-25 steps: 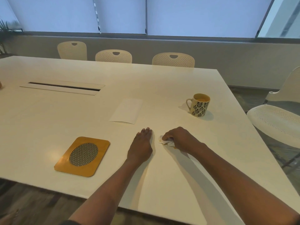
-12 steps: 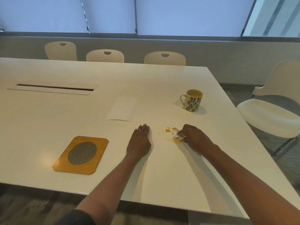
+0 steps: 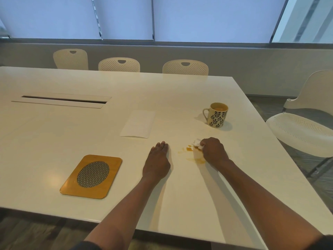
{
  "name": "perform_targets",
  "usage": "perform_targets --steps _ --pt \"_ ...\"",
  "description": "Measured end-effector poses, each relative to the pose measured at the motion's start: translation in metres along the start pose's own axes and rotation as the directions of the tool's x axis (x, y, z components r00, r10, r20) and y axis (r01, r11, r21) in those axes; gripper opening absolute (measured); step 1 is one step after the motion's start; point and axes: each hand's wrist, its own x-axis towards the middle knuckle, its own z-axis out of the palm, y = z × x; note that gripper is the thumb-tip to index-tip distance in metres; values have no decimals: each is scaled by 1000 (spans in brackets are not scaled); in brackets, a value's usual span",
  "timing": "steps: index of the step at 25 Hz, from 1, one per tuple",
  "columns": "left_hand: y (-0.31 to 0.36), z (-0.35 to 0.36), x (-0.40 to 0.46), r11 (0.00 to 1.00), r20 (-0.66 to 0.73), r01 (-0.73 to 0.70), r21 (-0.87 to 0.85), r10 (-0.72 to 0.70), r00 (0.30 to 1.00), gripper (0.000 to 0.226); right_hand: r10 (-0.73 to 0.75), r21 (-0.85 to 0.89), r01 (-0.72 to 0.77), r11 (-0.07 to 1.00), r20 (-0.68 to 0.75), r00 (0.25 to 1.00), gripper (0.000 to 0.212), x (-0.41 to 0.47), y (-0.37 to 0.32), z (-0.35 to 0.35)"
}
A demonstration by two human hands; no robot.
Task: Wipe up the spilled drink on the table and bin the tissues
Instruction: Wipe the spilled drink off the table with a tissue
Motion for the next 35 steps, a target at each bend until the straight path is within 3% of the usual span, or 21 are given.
perform_targets --steps 10,14,19,21,23,25,28,35 --pt "3 -5 -4 1000 -6 -6 -19 6 1000 69 -305 10 305 952 41 951 32 -35 -34 12" --pt "3 -5 -5 999 -3 -15 -34 15 1000 68 -314 -97 321 942 86 946 33 -42 -16 -6" --pt "1 -4 -6 1000 -7 -19 -25 19 1000 67 -85 -60 99 993 208 975 18 -39 10 -33" --pt "2 -6 -7 999 -12 -20 -29 19 1000 66 41 111 -83 990 339 940 20 -41 16 -42" --pt "3 -6 -7 999 -20 -34 -17 34 999 65 149 368 -327 871 436 888 24 -48 15 -48" --pt "3 -5 -7 999 -25 -39 -8 39 999 65 255 468 -372 802 295 921 27 -41 21 -47" --pt "1 -4 -6 1000 -10 -28 -14 28 1000 66 302 222 -285 932 -42 952 28 -30 31 -43" --pt "2 -6 -6 999 -8 -20 -30 20 1000 68 145 -175 -158 972 -83 986 15 -19 5 -15"
